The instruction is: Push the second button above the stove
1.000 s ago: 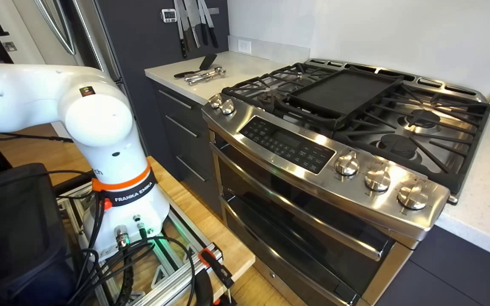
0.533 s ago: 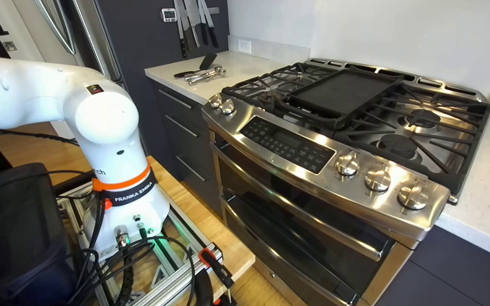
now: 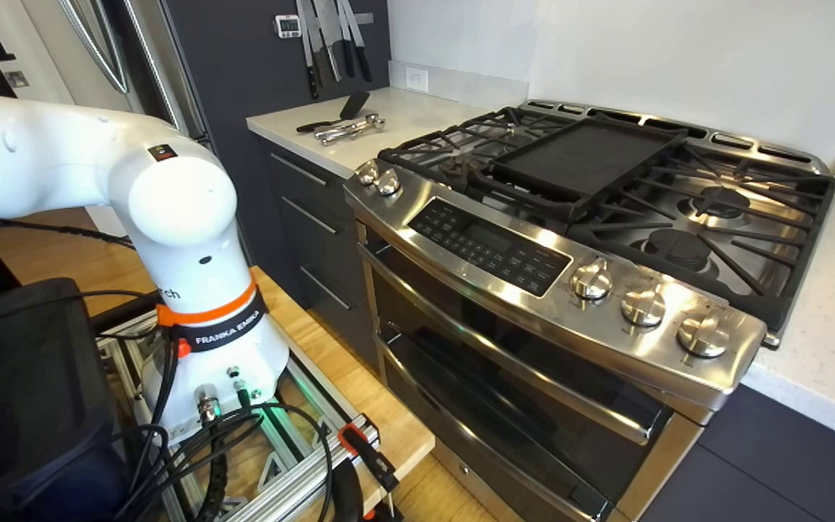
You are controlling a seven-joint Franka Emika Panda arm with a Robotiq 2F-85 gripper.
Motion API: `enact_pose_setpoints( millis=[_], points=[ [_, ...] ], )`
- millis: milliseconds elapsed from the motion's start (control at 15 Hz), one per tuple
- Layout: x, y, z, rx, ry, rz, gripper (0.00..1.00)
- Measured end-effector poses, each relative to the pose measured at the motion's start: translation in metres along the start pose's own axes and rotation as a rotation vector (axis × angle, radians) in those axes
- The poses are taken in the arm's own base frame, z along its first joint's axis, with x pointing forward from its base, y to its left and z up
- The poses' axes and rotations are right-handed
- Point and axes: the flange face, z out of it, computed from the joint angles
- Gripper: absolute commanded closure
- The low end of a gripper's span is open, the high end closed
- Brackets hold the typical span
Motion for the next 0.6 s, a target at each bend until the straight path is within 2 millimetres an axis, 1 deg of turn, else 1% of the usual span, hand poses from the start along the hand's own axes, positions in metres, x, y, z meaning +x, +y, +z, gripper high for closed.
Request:
enact_pose_setpoints(
  millis=[67, 200, 400, 467, 533, 600],
  points=[
    [0.000, 0.000, 0.000, 0.000, 0.000, 0.000, 0.00],
    [0.001, 0.000, 0.003, 0.040, -0.006, 0.069, 0.00],
    [0.017, 0.008, 0.012, 0.123, -0.012, 0.194, 0.00],
    [0.026, 0.013, 0.017, 0.145, -0.016, 0.227, 0.05],
    [0.035, 0.020, 0.023, 0.162, -0.017, 0.255, 0.25],
    [0.044, 0.027, 0.029, 0.175, -0.023, 0.277, 0.29]
  ],
)
